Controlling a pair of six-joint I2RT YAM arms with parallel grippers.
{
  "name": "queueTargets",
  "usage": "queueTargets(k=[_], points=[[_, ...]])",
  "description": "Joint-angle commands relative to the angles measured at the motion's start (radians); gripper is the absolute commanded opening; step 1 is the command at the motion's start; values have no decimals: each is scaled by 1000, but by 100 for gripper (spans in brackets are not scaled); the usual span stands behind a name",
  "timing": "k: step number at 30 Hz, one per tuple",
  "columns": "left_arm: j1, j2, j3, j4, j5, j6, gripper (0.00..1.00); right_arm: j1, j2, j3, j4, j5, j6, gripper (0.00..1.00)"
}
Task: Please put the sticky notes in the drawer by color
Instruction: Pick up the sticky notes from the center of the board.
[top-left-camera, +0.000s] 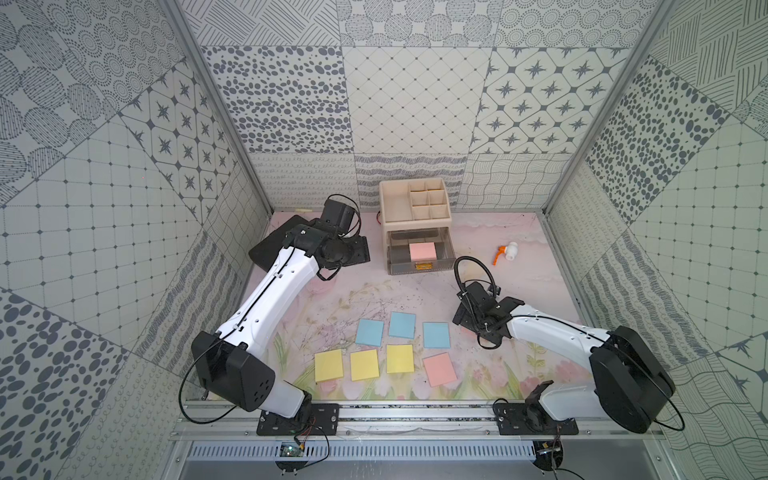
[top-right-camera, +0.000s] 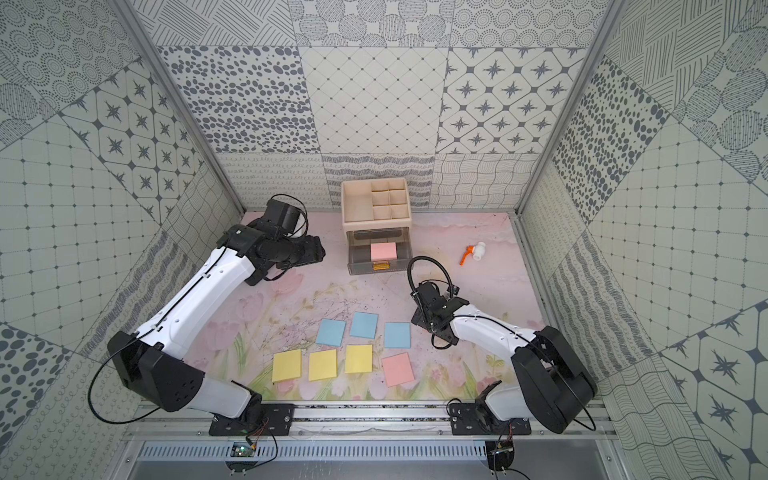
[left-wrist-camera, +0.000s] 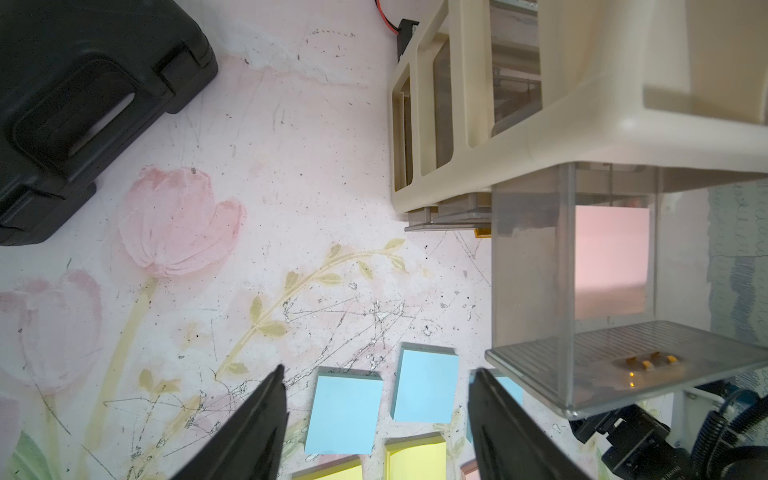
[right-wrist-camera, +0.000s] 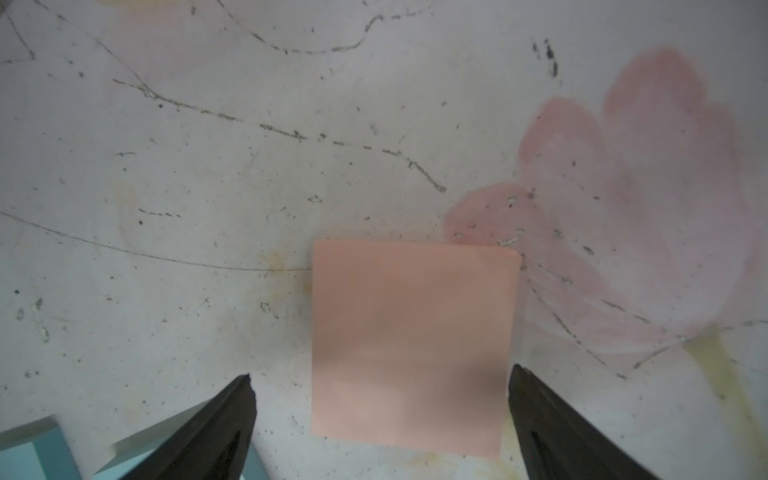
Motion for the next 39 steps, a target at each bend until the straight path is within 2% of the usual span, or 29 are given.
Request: queueTargets(k=[1, 25, 36, 39], points=[[4, -3, -3, 18, 9, 19, 72, -5, 10, 17, 2, 11, -7, 99], [4, 5, 1, 16, -1, 10, 72, -40, 96, -37, 57, 4, -28, 100], [4, -7, -9, 17, -5, 4, 72, -37, 109, -57, 50, 5, -10, 90], [4, -10, -10, 17, -6, 4, 72, -35, 104, -60, 52, -1, -8, 83]])
